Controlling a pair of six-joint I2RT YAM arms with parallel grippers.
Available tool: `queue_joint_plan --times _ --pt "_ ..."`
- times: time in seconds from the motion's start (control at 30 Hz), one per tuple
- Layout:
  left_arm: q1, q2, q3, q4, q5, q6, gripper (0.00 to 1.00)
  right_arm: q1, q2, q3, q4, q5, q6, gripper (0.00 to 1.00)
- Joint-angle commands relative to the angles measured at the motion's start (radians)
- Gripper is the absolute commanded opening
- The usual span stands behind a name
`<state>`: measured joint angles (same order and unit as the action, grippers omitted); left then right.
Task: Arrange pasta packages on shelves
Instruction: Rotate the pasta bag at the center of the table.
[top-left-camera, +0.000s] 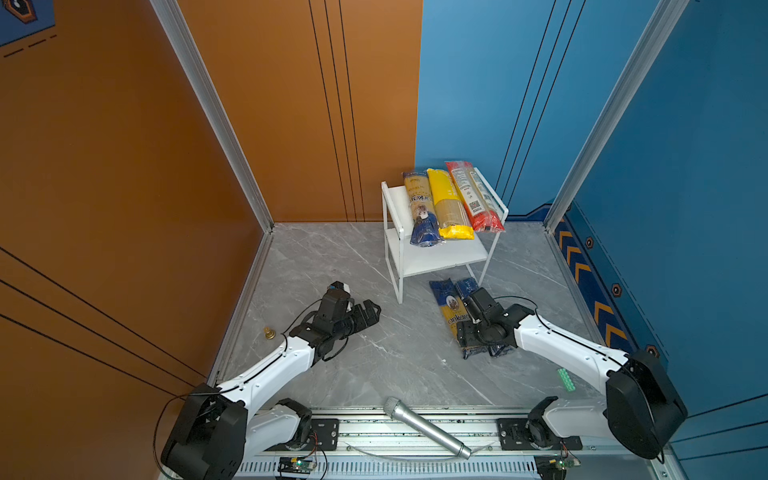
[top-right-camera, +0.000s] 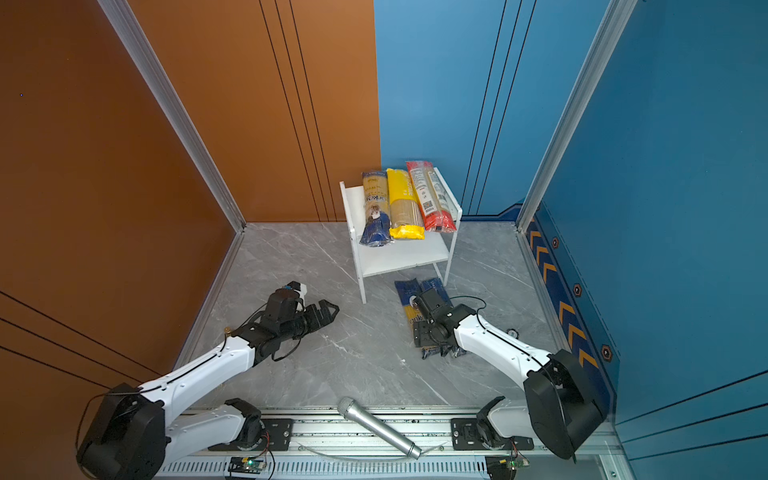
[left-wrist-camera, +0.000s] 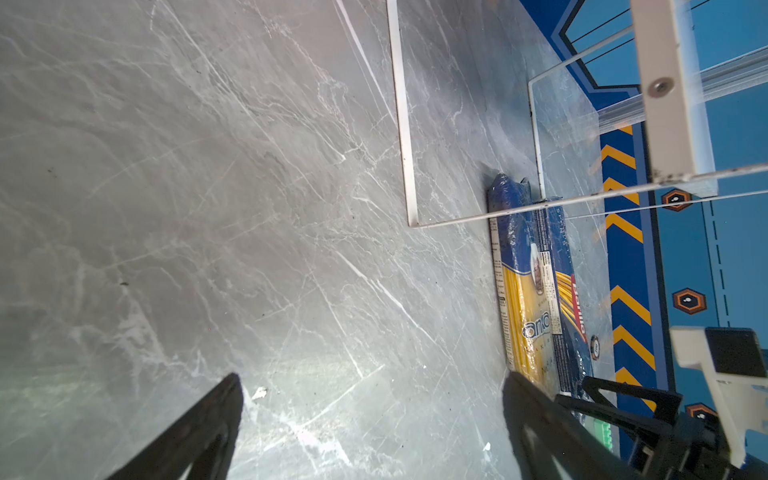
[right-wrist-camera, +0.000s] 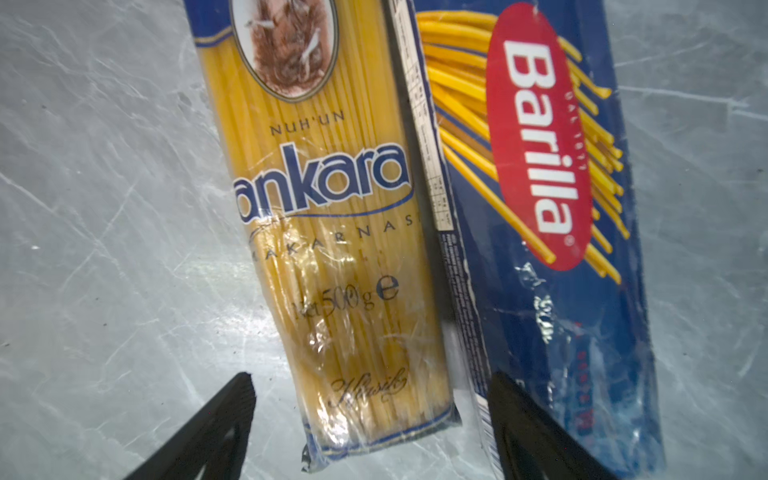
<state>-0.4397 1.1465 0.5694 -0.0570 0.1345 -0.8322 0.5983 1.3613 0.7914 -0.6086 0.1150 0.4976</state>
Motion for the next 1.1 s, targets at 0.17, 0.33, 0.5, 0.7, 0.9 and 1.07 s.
queue_joint_plan --times 0.17,0.33,0.5,0.7,0.9,1.07 --pt "-0.051 0.032 0.080 -0.048 -0.057 -0.012 0.98 0.044 0.069 0.027 0.031 0.132 0.025 0.89" --pt "-0.091 0.102 0.139 -0.049 -0.080 -0.012 0.98 0.057 0.097 0.019 0.062 0.122 0.018 0.92" --pt "-0.116 0.173 0.195 -0.049 -0.079 -0.001 0.98 0.065 0.110 -0.002 0.109 0.102 0.018 0.95" --pt "-0.116 0.207 0.214 -0.049 -0.075 0.003 0.98 0.069 0.152 -0.020 0.144 0.094 0.015 0.96" --pt "-0.122 0.229 0.224 -0.049 -0.069 0.002 0.98 0.072 0.199 -0.027 0.168 0.075 0.011 0.95" --pt "-0.122 0.243 0.229 -0.048 -0.064 0.004 0.98 0.075 0.231 -0.019 0.171 0.074 0.010 0.95"
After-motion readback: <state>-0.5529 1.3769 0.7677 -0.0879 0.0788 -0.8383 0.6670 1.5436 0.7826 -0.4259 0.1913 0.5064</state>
